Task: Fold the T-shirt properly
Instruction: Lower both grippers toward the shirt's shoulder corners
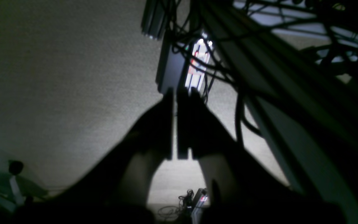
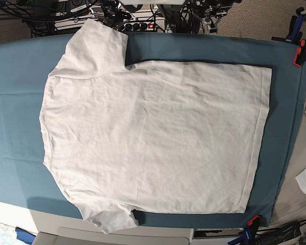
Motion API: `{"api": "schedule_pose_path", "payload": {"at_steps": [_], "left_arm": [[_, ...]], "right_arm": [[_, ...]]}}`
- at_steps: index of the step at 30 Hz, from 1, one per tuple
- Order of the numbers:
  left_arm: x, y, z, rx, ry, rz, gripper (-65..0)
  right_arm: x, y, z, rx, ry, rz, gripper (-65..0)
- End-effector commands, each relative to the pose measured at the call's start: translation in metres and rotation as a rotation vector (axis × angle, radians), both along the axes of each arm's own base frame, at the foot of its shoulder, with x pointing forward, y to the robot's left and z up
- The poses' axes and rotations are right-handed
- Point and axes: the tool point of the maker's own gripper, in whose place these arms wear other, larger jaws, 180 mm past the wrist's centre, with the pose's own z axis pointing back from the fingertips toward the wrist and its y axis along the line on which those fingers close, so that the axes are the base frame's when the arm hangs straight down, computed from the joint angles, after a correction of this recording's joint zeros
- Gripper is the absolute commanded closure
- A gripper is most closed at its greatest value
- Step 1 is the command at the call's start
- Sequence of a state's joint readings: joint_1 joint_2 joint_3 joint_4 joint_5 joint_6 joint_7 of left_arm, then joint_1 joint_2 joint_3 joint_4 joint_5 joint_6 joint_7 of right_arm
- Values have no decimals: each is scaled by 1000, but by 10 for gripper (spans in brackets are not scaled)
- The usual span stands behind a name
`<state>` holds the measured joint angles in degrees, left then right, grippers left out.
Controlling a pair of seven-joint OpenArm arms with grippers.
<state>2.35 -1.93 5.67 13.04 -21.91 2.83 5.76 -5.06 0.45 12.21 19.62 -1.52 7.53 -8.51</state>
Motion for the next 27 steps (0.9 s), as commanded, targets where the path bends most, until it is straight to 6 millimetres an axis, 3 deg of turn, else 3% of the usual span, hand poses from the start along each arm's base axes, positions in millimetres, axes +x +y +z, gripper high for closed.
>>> {"api": "schedule_pose_path", "payload": {"at_steps": [1, 20, 25, 27], "left_arm": [[-2, 0, 0, 2, 5, -7, 0], [-2, 0, 0, 3, 5, -7, 0], [-3, 18, -1, 32, 7, -7, 0], [0, 30, 0, 50, -5, -8, 0]], "right_arm": [[7, -3, 1, -4, -22, 5, 0], [8, -3, 2, -5, -29, 4, 0], [-2, -8, 1, -17, -11, 9, 0], [-9, -20, 1, -58, 1, 59, 0]]}}
